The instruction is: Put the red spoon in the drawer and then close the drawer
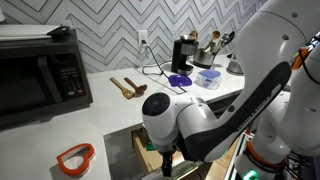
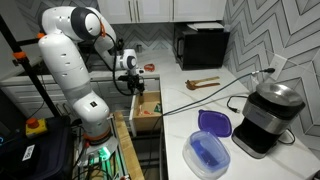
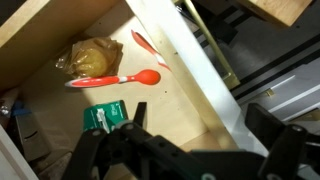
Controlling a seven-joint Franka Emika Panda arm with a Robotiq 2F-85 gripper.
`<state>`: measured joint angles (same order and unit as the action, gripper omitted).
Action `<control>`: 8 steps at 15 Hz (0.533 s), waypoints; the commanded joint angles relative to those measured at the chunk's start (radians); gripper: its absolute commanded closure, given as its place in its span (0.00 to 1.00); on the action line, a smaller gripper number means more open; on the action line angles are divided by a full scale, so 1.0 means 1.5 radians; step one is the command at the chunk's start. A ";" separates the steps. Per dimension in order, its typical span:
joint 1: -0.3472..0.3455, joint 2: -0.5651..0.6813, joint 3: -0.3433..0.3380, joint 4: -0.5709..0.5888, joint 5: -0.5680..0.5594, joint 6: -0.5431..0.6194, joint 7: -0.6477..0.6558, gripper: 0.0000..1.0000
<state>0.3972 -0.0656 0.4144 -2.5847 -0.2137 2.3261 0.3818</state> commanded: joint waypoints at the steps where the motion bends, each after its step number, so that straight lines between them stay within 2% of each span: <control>1: -0.006 0.018 0.004 -0.003 -0.040 0.021 0.046 0.00; 8: -0.018 0.006 0.000 -0.003 -0.131 0.012 0.145 0.00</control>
<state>0.3879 -0.0593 0.4133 -2.5821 -0.3362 2.3326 0.5194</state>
